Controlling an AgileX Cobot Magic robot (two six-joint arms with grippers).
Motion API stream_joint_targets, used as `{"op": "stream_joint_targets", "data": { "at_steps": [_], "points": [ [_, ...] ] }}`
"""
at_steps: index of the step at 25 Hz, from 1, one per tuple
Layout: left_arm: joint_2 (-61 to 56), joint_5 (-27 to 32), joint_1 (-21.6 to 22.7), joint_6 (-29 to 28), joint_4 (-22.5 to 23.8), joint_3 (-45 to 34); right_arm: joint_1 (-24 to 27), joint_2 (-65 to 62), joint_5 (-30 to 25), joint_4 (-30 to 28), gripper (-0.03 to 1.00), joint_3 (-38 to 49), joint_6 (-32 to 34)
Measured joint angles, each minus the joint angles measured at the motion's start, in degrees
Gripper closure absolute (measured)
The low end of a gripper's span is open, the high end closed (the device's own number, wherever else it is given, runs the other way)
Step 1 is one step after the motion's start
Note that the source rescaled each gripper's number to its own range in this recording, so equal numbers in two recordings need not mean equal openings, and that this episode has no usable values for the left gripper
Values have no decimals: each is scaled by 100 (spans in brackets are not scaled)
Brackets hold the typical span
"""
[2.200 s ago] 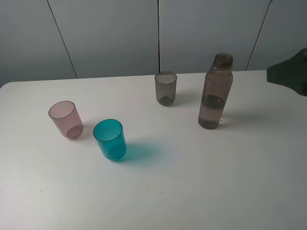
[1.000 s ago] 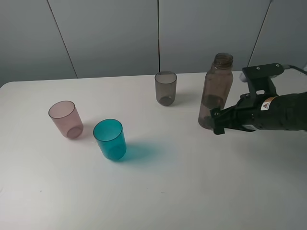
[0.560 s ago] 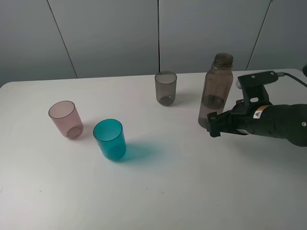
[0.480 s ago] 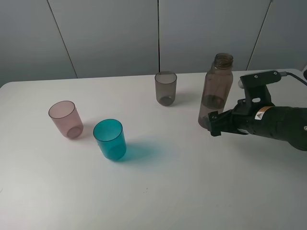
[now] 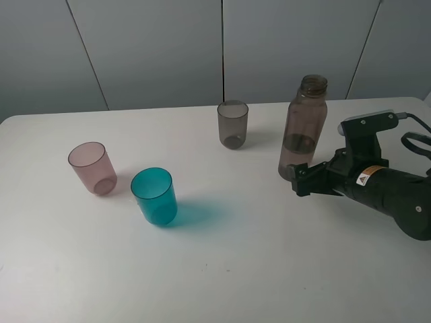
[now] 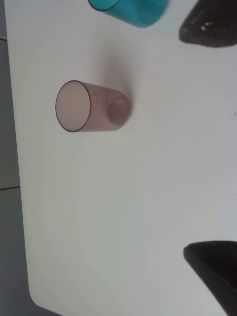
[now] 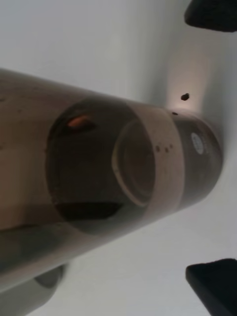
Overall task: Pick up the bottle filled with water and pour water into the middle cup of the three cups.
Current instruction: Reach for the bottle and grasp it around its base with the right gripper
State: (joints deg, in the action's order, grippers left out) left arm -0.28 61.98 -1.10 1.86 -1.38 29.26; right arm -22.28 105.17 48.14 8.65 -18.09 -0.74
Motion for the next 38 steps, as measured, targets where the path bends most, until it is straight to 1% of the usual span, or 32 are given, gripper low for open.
{"op": "stream_joint_targets", "data": {
  "at_steps": [4, 7, 10, 17, 20, 22, 31, 34, 38],
  "points": [
    [0, 0, 0, 0, 0, 0, 0, 119, 660, 0, -3, 0, 0],
    [0, 0, 0, 0, 0, 0, 0, 123, 1015, -11, -3, 0, 0],
    [0, 0, 0, 0, 0, 0, 0, 123, 1103, -37, -3, 0, 0],
    [0, 0, 0, 0, 0, 0, 0, 123, 1125, -265, -3, 0, 0],
    [0, 0, 0, 0, 0, 0, 0, 255, 1341, -302, -3, -22, 0],
    [0, 0, 0, 0, 0, 0, 0, 439, 1489, -312, -3, -108, 0],
    [0, 0, 0, 0, 0, 0, 0, 892, 1569, -326, -3, -645, 9],
    [0, 0, 0, 0, 0, 0, 0, 991, 1585, -326, -3, -770, 106],
    [0, 0, 0, -11, 0, 0, 0, 1144, 1736, -326, -3, -833, 217]
  ]
}}
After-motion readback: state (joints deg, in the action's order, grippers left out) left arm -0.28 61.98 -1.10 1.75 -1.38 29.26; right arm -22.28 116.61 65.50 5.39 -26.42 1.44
